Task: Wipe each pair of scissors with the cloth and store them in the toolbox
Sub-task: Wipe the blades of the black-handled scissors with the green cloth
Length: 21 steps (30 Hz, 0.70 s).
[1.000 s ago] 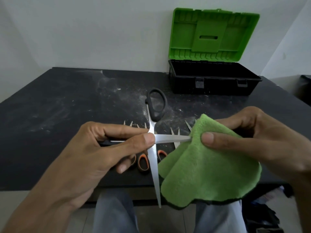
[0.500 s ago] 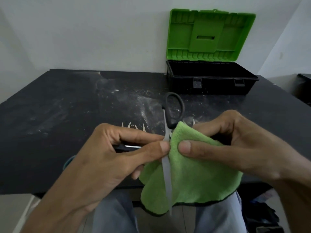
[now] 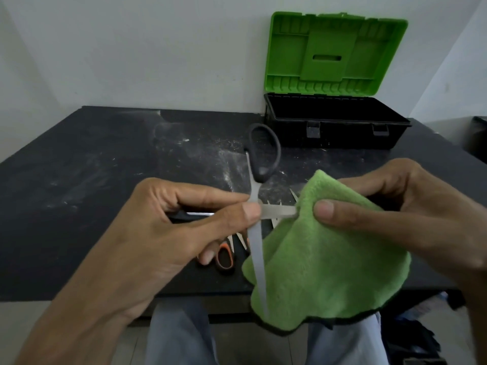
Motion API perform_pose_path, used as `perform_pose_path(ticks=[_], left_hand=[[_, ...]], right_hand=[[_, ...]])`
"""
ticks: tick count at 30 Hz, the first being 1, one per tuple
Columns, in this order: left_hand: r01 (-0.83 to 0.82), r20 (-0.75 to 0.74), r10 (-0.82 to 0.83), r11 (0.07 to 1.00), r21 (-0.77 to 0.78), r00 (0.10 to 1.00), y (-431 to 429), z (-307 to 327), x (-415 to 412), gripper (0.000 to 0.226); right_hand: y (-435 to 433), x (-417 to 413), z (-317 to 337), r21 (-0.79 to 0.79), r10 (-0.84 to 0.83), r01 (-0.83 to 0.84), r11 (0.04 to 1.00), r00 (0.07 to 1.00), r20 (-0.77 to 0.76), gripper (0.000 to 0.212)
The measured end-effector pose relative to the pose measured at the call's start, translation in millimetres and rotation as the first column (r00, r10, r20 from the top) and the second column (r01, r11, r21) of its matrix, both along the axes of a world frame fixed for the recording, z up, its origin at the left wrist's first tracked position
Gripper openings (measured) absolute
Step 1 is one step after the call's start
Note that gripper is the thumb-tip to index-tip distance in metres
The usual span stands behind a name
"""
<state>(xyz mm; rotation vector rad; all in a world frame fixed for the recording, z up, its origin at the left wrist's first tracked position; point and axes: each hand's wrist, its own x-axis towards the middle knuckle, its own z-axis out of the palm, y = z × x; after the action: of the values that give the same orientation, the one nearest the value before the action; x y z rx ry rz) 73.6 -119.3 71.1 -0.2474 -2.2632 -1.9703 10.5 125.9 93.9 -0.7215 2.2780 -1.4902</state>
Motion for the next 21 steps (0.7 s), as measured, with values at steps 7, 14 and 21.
perform_pose_path(ticks=[7,14,21], left_hand=[[0.023,0.033,-0.025,0.998,0.064,0.999,8.1,-0.4,-4.1,0.02],[-0.019,0.08,0.009,0.993,0.118,0.997,5.8,-0.4,-4.7,0.02],[0.075,0.14,-0.09,0.991,0.113,0.986,0.8,-11.2,-5.5,0.03]], right_hand=[[-10.3,1.5,1.7,0.008,0.04,-0.04,0.999,0.998,-0.039,0.026],[-11.0,-0.6,5.4,0.023,-0.031,0.034,0.999,0.995,-0.098,0.025],[-20.5,2.3,1.8,0.057,0.061,-0.06,0.997,0.998,-0.019,0.022]])
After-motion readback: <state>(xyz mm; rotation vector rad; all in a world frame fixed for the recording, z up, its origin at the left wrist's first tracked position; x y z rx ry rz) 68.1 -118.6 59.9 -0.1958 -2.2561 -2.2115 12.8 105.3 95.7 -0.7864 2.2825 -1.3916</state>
